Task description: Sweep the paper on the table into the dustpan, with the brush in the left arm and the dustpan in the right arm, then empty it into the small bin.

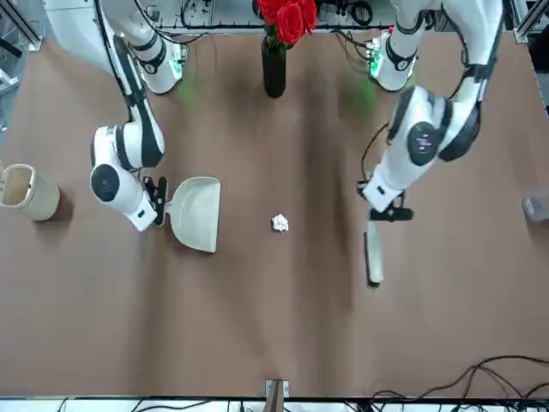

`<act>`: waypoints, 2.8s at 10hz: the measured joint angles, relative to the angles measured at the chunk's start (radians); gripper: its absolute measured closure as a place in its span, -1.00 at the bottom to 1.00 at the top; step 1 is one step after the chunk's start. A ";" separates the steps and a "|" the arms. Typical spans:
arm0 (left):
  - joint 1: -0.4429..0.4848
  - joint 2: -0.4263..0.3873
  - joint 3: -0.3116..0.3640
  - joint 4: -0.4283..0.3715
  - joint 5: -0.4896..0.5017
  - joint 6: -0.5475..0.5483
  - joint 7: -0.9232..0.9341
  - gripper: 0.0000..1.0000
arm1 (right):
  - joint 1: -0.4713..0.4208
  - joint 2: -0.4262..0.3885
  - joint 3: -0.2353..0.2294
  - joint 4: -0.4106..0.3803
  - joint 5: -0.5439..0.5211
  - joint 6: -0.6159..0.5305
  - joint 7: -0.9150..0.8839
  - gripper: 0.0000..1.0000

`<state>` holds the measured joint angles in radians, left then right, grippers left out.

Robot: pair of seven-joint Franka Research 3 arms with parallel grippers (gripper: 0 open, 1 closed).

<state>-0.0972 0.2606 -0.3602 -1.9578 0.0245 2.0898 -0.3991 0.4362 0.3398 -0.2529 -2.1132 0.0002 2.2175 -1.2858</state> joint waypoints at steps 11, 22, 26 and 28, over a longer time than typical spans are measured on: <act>-0.357 0.333 -0.002 0.255 0.000 -0.130 -0.268 0.46 | 0.215 0.018 0.002 0.059 0.001 -0.023 0.294 0.35; -0.523 0.429 0.000 0.401 0.000 -0.117 -0.413 0.46 | 0.275 0.091 0.002 0.140 0.006 -0.031 0.403 0.35; -0.558 0.465 0.000 0.428 0.000 -0.061 -0.469 0.46 | 0.275 0.091 0.002 0.140 0.006 -0.032 0.404 0.35; -0.572 0.482 0.000 0.467 -0.003 -0.041 -0.532 0.46 | 0.275 0.091 0.002 0.140 0.006 -0.032 0.404 0.35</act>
<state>-0.6694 0.7424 -0.3604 -1.4911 0.0219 2.0484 -0.9311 0.7111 0.4305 -0.2510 -1.9728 0.0066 2.1852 -0.8822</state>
